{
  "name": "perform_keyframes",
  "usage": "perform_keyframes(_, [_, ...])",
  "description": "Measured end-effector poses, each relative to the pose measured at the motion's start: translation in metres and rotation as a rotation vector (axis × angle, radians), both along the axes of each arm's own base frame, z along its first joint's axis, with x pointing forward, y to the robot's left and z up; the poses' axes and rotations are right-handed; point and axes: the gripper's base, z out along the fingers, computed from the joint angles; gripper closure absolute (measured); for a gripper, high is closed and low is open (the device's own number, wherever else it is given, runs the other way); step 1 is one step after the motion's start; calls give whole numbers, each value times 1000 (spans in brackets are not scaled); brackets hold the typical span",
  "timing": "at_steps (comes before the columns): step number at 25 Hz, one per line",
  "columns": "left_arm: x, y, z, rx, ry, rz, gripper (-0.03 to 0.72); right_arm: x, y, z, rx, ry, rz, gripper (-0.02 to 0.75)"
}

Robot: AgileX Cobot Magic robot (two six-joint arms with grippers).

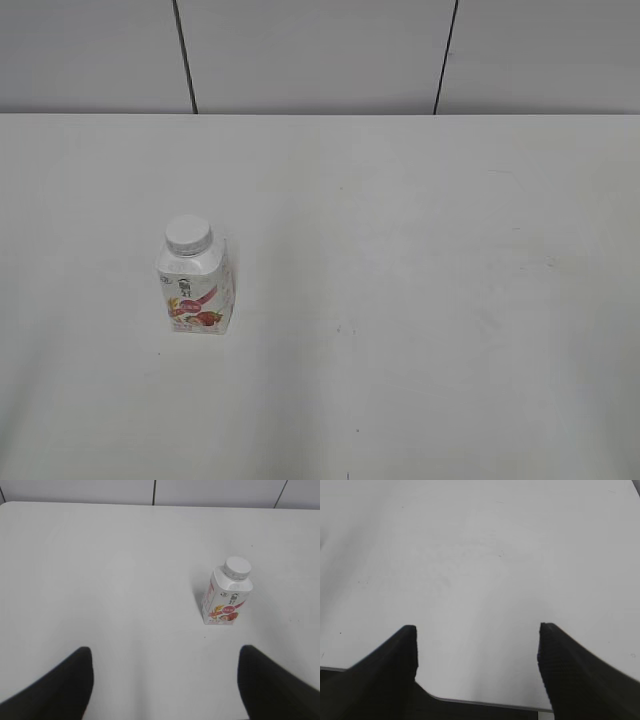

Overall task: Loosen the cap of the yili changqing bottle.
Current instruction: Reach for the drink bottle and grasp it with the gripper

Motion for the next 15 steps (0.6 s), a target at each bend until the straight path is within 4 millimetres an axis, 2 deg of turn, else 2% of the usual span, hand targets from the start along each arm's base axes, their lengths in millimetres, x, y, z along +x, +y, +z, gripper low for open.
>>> perform_keyframes(15, [0, 0, 0, 0, 0, 0, 144, 0, 0, 0, 0, 0, 0, 152])
